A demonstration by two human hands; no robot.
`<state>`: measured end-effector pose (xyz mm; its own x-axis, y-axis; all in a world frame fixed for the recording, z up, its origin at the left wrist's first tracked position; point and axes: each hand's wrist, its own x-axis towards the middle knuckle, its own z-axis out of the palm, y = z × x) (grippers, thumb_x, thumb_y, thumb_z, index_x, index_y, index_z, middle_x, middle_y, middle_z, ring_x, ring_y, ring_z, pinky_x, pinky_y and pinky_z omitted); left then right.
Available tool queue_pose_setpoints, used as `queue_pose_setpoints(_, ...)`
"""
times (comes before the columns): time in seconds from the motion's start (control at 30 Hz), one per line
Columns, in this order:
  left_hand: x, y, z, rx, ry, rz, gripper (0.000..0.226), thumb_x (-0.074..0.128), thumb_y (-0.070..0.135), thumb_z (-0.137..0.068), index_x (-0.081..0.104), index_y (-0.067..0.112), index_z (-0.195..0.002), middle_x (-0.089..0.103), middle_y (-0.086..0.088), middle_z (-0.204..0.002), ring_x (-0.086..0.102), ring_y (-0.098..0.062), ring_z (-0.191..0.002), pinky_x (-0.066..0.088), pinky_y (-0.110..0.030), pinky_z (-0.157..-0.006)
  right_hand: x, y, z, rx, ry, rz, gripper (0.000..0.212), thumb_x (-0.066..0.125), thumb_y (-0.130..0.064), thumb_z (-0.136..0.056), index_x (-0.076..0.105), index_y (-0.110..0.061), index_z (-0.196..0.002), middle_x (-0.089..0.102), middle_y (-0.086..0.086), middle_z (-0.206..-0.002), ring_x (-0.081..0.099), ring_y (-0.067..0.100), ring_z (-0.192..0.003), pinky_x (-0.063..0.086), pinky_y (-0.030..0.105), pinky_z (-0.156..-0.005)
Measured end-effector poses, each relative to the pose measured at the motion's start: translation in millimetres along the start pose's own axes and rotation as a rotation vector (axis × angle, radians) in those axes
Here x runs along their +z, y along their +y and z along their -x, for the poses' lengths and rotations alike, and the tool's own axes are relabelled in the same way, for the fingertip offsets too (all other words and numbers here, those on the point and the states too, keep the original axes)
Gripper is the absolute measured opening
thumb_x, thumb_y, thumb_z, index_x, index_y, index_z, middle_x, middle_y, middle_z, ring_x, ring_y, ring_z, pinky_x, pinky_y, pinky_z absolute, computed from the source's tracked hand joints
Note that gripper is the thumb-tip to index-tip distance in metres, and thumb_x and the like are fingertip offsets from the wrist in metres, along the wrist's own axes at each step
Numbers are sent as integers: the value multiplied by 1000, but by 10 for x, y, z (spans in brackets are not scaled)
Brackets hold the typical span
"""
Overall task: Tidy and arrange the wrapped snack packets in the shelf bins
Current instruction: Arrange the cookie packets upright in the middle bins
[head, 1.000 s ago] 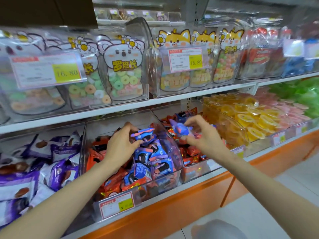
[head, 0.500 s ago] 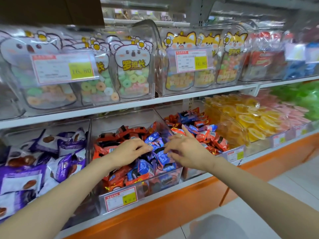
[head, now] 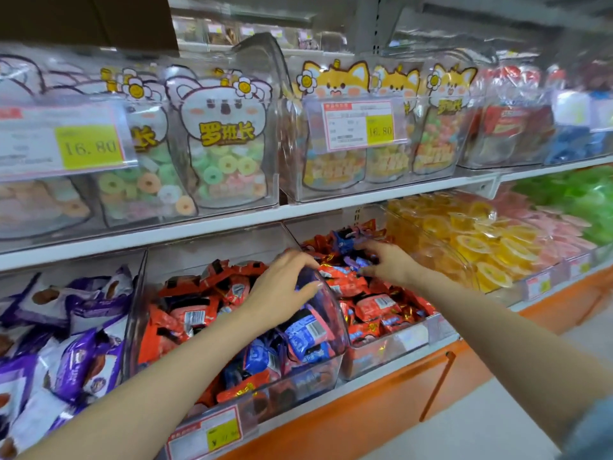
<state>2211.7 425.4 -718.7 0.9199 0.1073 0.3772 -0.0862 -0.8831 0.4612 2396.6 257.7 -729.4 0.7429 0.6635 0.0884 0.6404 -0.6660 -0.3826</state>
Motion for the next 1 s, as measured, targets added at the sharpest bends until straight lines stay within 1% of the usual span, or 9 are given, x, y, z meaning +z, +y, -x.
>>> queue_pose_setpoints(0.07,38,26,-91,6,22,12,30,56,29,-92,53,20,-120,51,3,-122,46,-11,-116,38,-24,-93,116,-5,-83,15,-44,139,57,65,-22,-83,45,-21,-137,56,10,-133,53,30,-118,45,36,-94)
queue_pose_setpoints(0.17,59,51,-178,3,30,49,32,57,30,-91,54,21,-122,52,6,-124,47,-8,-117,35,-18,-91,149,23,-75,59,114,214,45,61,-27,-86,53,-22,-130,61,9,-126,57,31,-113,45,36,-89)
queue_pose_setpoints(0.3,29,33,-216,-27,21,149,34,63,27,-88,55,21,-121,55,7,-122,50,-6,-116,39,-21,-96,-56,24,137,99,309,-273,36,69,-13,-83,63,-9,-118,67,11,-114,62,26,-104,48,35,-90)
queue_pose_setpoints(0.4,13,115,-227,-52,14,256,52,70,29,-82,48,19,-129,55,10,-124,50,-3,-117,37,-18,-97,-255,-146,467,-23,201,-778,21,71,-2,-79,64,-12,-96,74,4,-89,68,19,-85,53,35,-83)
queue_pose_setpoints(0.5,30,261,-233,-94,-52,369,59,75,31,-77,48,22,-129,56,15,-116,51,0,-109,37,-3,-81,-309,-377,725,-124,52,-887,20,69,5,-77,63,-8,-93,72,6,-82,66,15,-75,52,26,-75)
queue_pose_setpoints(0.63,-9,293,-183,-92,43,408,27,77,24,-74,62,25,-97,64,12,-93,58,-3,-84,39,-6,-69,-320,-413,736,-98,39,-927,11,65,-5,-83,67,-6,-93,70,9,-86,65,13,-75,53,22,-71)
queue_pose_setpoints(0.73,-116,237,-131,-127,155,495,25,77,17,-74,61,22,-93,61,16,-88,54,6,-76,38,-5,-69,-279,-181,450,11,177,-689,17,66,-22,-85,67,-14,-100,67,-3,-94,63,14,-90,50,25,-79)
queue_pose_setpoints(0.87,-206,64,-115,-158,268,465,24,75,12,-76,63,18,-95,63,17,-86,55,15,-73,38,-5,-66,-115,-27,-4,-51,147,-47,60,67,-22,-86,41,-20,-140,45,5,-142,46,25,-125,39,31,-100)
queue_pose_setpoints(1.0,-223,-132,-28,-207,276,349,29,74,14,-77,63,16,-104,65,7,-97,58,-5,-87,39,-5,-69,27,-13,-389,-121,54,371,75,57,-23,-90,12,-27,-150,6,2,-159,15,26,-145,22,37,-115)
